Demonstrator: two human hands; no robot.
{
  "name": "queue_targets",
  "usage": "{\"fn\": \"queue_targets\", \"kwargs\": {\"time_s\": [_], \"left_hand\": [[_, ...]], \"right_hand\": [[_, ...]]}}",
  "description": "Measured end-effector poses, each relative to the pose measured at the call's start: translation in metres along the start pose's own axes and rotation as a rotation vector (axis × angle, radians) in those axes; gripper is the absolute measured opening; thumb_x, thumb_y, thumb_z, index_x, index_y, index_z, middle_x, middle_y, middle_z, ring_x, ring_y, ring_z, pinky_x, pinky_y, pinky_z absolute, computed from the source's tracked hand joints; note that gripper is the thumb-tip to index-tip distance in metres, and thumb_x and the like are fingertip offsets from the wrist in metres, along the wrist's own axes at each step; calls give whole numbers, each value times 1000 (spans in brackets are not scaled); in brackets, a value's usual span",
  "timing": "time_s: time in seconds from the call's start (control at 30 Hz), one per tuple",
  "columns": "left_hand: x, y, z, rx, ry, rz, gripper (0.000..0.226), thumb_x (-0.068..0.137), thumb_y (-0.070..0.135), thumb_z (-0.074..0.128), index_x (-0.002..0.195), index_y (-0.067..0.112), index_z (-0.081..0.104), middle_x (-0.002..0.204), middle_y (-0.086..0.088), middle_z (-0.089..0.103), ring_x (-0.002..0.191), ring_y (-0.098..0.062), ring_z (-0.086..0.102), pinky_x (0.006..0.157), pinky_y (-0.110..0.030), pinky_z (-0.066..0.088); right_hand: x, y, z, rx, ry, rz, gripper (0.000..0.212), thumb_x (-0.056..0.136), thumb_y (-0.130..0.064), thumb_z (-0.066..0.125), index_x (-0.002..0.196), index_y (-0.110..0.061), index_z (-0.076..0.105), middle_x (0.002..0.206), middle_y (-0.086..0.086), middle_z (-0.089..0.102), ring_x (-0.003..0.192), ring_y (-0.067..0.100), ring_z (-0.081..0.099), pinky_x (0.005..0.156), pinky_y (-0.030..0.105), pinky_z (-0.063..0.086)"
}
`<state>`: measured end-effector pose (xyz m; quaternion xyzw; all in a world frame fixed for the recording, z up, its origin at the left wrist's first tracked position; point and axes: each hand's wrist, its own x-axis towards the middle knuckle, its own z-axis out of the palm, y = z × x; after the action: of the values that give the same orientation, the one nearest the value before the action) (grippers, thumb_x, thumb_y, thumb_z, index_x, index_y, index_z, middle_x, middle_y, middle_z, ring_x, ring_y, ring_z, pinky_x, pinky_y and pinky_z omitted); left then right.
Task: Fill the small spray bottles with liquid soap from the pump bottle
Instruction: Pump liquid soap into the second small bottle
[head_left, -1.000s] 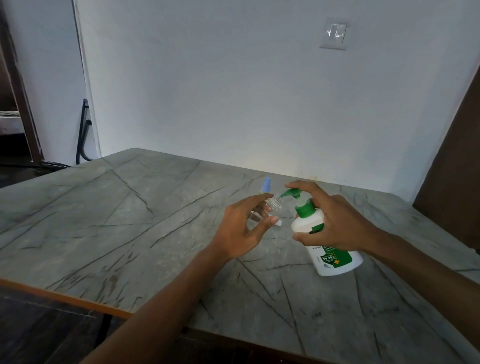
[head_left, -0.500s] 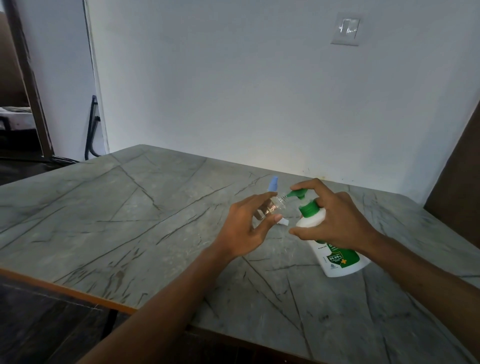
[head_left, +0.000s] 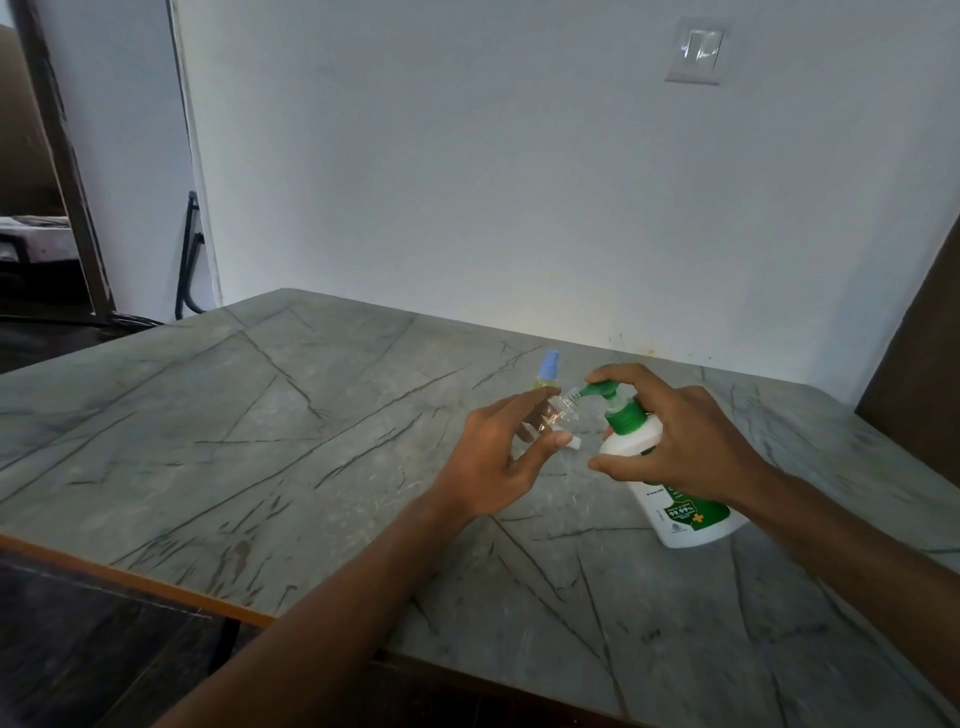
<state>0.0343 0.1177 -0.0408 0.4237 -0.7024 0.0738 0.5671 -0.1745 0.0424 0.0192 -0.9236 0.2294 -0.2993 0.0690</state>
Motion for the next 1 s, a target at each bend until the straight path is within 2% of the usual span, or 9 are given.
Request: {"fn": "queue_targets", "kwargs": {"time_s": [0.13,0.27,0.37,0.57,0.83,1.0], "left_hand": [[1,-1,0,-2,1,-1,51,90,37,62,128,3,56,105,-6,70,87,-11,64,74,-22,55],[1,-1,0,2,1,-12,51,90,38,62,128,5,56,104,-4,69,86,-8,63,74,-18,54],[0,1,0,7,11,-17,52,90,40,61,128,5,56,104,-4,70,86,-7,63,75,-14,52],[0,1,1,12,16,-19,53,90,40,61,128,4,57,105,-5,70,87,-9,64,75,-18,54],[-2,3,3,16,-16,-17,51,90,38,63,127,4,58,104,-4,70,86,-7,64,75,-19,53],[-2,4,1,3,-21,-31,51,90,36,64,128,3,57,103,-4,70,86,-8,64,75,-18,53]], "right_hand": [[-2,1,1,-12,13,-18,87,67,-50,84,136,-55,31,97,-15,70,74,3,67,66,23,57],[-3,0,2,-14,11,-11,88,64,-53,84,137,-50,35,99,-15,69,75,2,66,68,21,56],[-2,0,2,3,3,-8,88,59,-57,85,133,-48,38,102,-16,69,76,3,66,69,23,56],[1,2,4,67,36,-1,80,59,-43,90,123,-51,44,92,-11,71,73,5,68,66,32,59],[3,0,7,99,78,28,67,56,-42,91,107,-51,49,91,-15,70,76,3,68,68,28,59],[2,0,6,94,55,29,69,57,-43,91,111,-52,48,91,-17,69,77,2,67,67,28,59]]}}
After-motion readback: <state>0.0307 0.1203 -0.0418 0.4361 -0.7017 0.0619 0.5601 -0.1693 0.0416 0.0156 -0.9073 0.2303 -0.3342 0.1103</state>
